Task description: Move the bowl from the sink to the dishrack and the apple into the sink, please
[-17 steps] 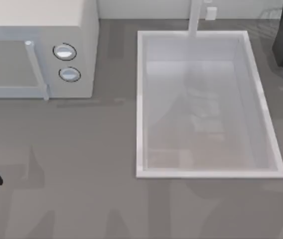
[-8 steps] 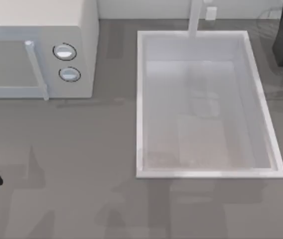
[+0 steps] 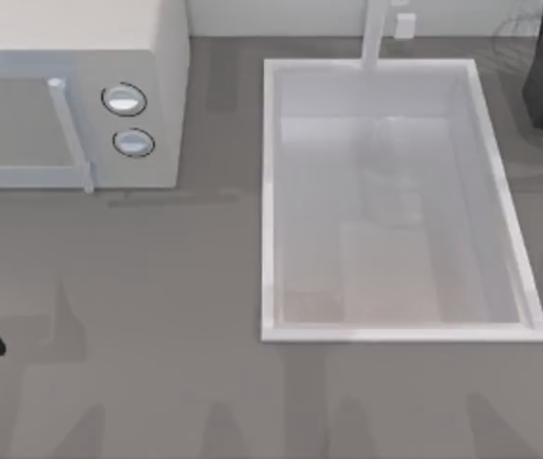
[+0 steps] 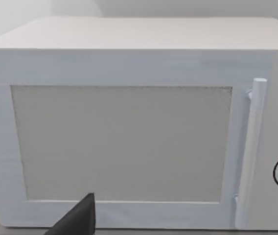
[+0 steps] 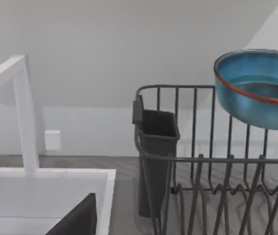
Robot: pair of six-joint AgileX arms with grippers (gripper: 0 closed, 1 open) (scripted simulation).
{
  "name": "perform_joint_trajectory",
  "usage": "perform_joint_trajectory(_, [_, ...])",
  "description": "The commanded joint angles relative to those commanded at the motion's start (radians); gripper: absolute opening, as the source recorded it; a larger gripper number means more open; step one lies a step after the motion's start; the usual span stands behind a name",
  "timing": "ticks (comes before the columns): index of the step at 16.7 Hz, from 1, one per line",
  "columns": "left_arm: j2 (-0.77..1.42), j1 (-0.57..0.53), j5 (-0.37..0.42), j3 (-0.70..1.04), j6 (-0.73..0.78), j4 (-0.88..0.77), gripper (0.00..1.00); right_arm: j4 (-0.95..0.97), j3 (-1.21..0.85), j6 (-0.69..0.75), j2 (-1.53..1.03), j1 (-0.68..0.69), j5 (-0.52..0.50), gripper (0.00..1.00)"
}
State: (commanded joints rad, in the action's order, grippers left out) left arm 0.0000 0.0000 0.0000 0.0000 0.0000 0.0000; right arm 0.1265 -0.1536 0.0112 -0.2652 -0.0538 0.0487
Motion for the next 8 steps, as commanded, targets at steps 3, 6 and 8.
perform_joint_trajectory(3, [0.0,0.0,0.0,0.0,0.0,0.0,1.0,-0.083,0.101,-0.006,0.177,0.035,-0.031,1.0])
perform_joint_trajectory(6, [0.0,0.0,0.0,0.0,0.0,0.0,1.0,-0.123,0.15,-0.011,0.259,0.052,-0.047,1.0])
perform_joint_trajectory(8, [0.0,0.0,0.0,0.0,0.0,0.0,1.0,-0.126,0.154,-0.011,0.265,0.054,-0.049,1.0])
